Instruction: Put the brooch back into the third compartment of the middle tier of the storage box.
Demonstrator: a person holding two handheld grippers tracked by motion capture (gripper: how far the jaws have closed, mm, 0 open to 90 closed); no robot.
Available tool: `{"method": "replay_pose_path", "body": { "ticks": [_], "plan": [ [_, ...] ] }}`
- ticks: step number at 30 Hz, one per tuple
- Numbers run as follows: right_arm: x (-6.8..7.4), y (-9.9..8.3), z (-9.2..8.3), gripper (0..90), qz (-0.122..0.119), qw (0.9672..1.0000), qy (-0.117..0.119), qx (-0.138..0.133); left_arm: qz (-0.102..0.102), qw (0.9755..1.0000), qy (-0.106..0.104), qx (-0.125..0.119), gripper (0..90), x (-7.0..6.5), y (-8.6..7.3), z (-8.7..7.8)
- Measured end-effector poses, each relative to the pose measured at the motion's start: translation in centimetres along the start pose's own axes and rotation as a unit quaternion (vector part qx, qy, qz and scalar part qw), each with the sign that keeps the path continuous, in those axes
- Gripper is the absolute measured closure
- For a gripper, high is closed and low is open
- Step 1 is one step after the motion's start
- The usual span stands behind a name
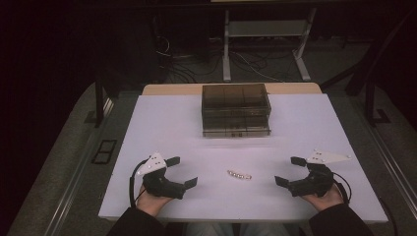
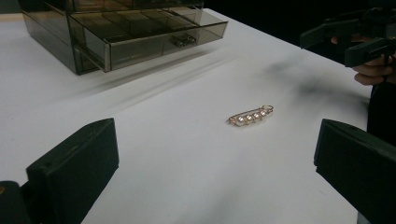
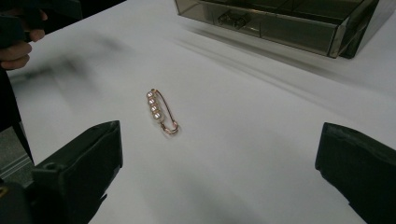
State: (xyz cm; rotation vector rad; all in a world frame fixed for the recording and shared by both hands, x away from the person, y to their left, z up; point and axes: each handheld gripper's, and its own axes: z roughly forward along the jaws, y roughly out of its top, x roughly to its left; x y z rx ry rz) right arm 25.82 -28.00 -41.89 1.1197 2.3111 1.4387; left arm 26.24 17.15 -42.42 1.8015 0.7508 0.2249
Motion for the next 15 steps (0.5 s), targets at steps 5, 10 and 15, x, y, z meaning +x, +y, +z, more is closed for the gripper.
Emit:
{"method": "replay_pose_path", "body": {
  "ticks": [5, 10, 15],
  "plan": [
    [0.01, 0.03, -0.04, 0.3, 0.000, 1.0000, 0.000, -0.001, -0.001, 1.0000, -0.003, 0.001, 0.0, -0.04, -0.02, -0.04],
    [0.05, 0.08, -0.04, 0.3, -0.002, 1.0000, 0.000, 0.002, -0.006, 0.9999, -0.007, -0.004, 0.0, 0.03, -0.04, -0.14],
    [0.08, 0.13, -0.07, 0.3, -0.004, 1.0000, 0.001, 0.002, -0.007, 0.9999, -0.006, -0.004, 0.0, 0.07, -0.04, -0.12]
  ]
}}
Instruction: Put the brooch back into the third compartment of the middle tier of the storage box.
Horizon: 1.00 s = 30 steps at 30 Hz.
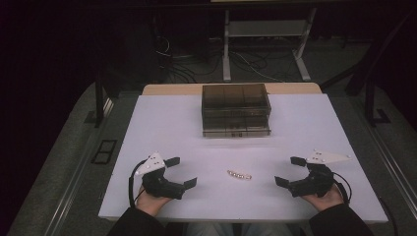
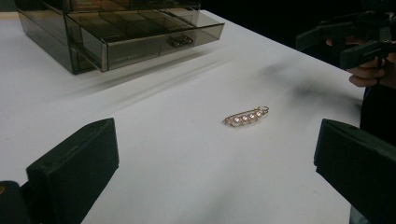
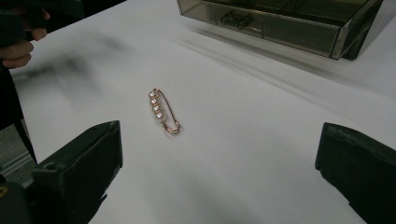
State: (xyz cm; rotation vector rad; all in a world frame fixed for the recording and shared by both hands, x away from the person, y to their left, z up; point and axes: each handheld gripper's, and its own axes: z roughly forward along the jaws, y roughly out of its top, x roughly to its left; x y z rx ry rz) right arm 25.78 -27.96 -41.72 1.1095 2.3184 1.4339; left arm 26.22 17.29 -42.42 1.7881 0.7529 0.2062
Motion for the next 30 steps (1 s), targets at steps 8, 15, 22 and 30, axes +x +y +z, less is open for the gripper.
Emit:
{"method": "replay_pose_path", "body": {
  "ticks": [8, 15, 22, 30],
  "plan": [
    [0.0, 0.1, -0.1, 0.3, -0.002, 1.0000, 0.001, 0.002, 0.001, 1.0000, 0.000, 0.002, 0.0, 0.1, 0.0, 0.1],
    [0.1, 0.5, -0.3, 0.3, -0.007, 0.9999, 0.004, 0.009, 0.001, 1.0000, -0.001, 0.002, 0.0, 0.0, 0.0, 0.1],
    [0.5, 0.9, -0.1, 0.3, -0.008, 0.9997, 0.010, 0.022, 0.001, 1.0000, -0.005, 0.003, 0.0, -0.1, 0.0, 0.2],
    [1.3, 2.1, 0.6, 0.3, -0.029, 0.9982, 0.024, 0.047, -0.003, 1.0000, -0.006, 0.004, 0.0, -0.2, -0.1, 0.3]
  ]
}}
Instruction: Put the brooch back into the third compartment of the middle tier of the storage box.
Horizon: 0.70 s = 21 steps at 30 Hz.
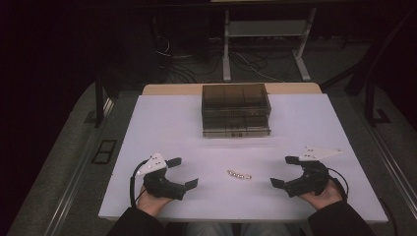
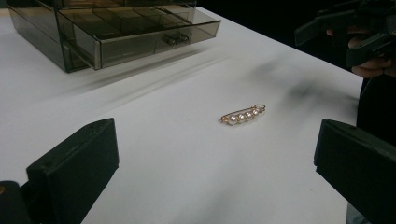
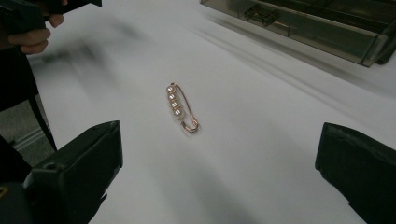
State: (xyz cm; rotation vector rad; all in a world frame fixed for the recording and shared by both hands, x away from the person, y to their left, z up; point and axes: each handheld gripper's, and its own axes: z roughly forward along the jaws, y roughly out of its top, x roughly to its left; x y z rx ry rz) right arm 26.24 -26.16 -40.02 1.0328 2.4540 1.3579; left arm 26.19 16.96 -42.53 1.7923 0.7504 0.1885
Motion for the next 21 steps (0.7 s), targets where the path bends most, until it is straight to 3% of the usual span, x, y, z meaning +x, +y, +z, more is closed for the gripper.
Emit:
{"method": "replay_pose_path", "body": {
  "ticks": [21],
  "plan": [
    [0.6, 2.3, 1.9, 0.3, -0.024, 0.9989, 0.020, 0.035, 0.001, 1.0000, -0.002, 0.001, 0.0, -0.1, -0.1, 0.0]
  ]
}}
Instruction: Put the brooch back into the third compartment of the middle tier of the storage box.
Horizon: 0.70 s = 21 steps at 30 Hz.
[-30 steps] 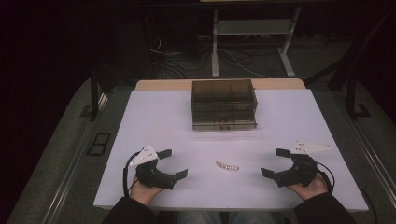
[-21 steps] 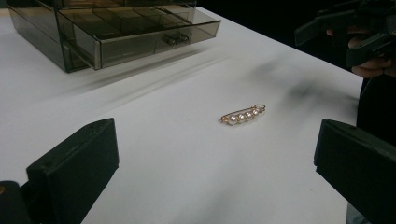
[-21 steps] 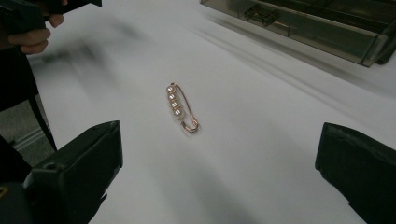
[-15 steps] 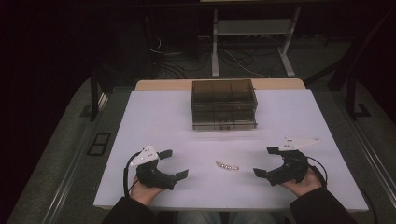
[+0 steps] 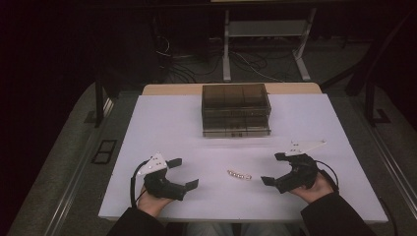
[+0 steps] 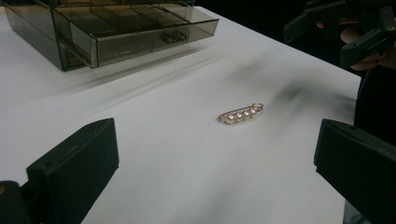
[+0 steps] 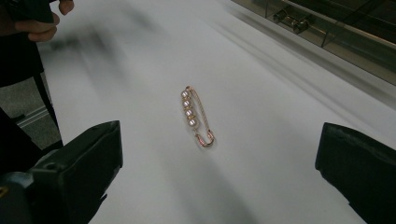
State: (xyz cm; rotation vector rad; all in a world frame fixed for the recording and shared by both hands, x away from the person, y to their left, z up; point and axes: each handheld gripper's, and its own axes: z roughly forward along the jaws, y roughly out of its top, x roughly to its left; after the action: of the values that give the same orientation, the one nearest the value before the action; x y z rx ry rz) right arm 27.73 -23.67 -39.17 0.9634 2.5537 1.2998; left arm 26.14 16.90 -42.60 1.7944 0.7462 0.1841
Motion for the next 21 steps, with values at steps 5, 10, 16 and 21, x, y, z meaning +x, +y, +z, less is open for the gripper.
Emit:
{"method": "replay_pose_path", "body": {
  "ticks": [5, 10, 16, 21],
  "plan": [
    [0.2, 0.6, 0.4, 0.3, -0.008, 0.9999, 0.006, 0.010, 0.000, 1.0000, 0.000, 0.000, 0.0, 0.0, 0.0, 0.0],
    [0.3, 1.1, 0.6, 0.3, -0.014, 0.9998, 0.008, 0.014, 0.000, 1.0000, 0.000, 0.001, 0.0, 0.0, 0.0, 0.0],
    [0.5, 1.8, 1.1, 0.3, -0.022, 0.9994, 0.012, 0.023, 0.000, 1.0000, -0.001, 0.001, 0.0, 0.0, 0.0, 0.0],
    [0.7, 2.3, 1.8, 0.3, -0.031, 0.9990, 0.015, 0.029, 0.000, 1.0000, -0.001, 0.001, 0.0, -0.1, 0.0, 0.1]
  ]
}}
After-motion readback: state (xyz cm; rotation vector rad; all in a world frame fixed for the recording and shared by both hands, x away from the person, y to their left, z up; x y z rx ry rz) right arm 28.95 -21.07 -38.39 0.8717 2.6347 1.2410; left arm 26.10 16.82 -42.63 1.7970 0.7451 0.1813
